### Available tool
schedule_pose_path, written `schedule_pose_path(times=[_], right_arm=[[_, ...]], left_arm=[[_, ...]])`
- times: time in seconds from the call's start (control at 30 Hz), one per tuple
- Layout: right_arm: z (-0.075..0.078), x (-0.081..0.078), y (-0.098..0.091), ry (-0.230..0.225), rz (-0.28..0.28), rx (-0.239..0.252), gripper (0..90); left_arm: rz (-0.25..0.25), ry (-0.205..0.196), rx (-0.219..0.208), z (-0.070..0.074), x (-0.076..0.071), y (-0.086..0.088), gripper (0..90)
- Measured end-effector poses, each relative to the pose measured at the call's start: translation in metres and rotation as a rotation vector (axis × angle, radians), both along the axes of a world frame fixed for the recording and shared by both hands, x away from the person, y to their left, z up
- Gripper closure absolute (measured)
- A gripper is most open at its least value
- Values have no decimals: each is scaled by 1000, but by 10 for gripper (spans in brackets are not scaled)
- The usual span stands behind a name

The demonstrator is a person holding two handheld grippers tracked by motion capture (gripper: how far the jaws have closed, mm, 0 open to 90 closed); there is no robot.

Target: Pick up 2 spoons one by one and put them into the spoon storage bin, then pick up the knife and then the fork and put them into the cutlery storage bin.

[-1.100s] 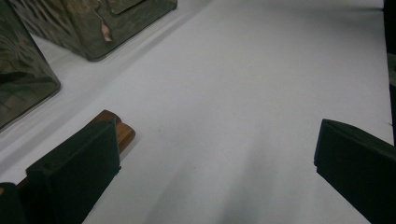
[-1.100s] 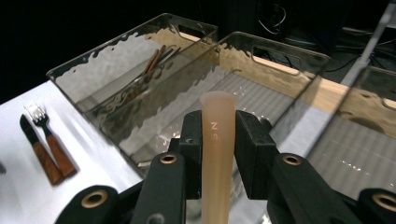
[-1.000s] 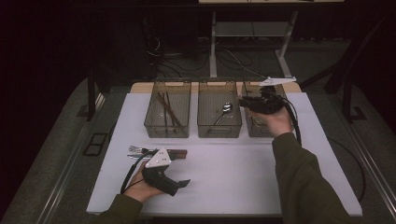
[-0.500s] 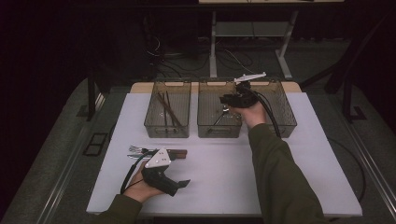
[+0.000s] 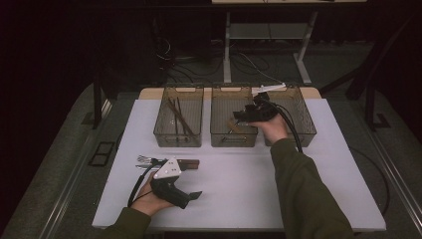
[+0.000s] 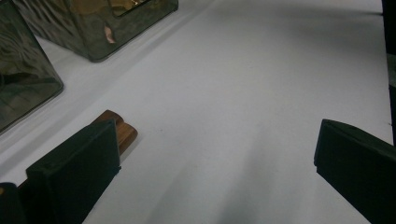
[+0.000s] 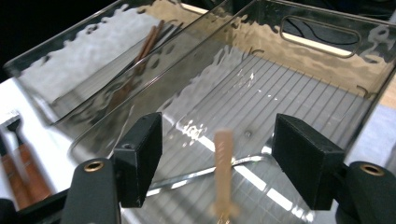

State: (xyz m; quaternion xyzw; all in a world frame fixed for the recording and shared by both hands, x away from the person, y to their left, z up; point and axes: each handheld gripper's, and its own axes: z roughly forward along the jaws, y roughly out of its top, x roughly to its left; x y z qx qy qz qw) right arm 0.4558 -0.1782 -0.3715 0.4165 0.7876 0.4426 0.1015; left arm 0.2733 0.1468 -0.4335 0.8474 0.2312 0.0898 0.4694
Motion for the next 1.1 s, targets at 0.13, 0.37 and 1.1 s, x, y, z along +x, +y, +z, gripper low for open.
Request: schedule_pose_path(times=[0.13, 0.37, 1.1], right_arm=[[4, -18, -15, -22, 24, 20, 303], [5, -54, -39, -77, 29, 11, 270], [-39, -148, -79, -110, 45, -6, 151]], left_arm=[[3, 9, -1, 0, 0, 0, 0], [8, 10, -3, 0, 0, 1, 0], [25, 6, 15, 1, -1, 6, 0]])
